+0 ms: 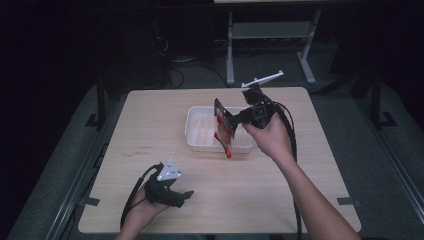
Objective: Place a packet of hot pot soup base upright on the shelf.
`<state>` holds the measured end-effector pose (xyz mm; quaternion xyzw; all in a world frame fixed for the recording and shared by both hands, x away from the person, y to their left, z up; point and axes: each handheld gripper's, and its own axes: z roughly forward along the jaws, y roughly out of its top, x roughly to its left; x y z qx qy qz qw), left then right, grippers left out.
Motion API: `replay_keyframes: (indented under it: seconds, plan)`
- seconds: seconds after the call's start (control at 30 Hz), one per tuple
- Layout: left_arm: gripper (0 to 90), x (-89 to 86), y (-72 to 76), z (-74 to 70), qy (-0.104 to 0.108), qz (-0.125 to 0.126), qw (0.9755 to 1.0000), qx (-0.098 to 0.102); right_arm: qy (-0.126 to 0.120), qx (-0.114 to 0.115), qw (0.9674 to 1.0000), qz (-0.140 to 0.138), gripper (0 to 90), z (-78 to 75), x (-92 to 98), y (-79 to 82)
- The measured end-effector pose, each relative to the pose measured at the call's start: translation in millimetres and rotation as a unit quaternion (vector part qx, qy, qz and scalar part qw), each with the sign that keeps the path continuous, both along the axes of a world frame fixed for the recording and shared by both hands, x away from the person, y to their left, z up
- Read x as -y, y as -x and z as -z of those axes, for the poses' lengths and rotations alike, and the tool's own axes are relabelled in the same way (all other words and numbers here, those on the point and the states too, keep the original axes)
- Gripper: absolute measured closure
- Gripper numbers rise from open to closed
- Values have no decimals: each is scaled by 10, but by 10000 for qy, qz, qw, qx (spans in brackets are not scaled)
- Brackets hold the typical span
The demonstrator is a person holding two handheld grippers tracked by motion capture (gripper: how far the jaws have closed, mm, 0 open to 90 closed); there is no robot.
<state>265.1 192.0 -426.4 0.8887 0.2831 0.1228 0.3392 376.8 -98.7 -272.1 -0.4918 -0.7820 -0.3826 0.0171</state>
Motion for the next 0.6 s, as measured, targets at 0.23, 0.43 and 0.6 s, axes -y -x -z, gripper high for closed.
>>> replay_keyframes:
  seconds: [0.23,0.43,0.6]
  plan:
    - [212,-11,-1,-5,-2,-12,10000,5,10,-15,9999,165,894,-30,-38,-138]
    - [212,-14,0,-12,-6,-4,10000,14,12,-68,9995,322,893,-10,-64,-248]
    - [212,-16,0,-16,-3,7,10000,17,30,-75,9990,434,893,-5,-84,-330]
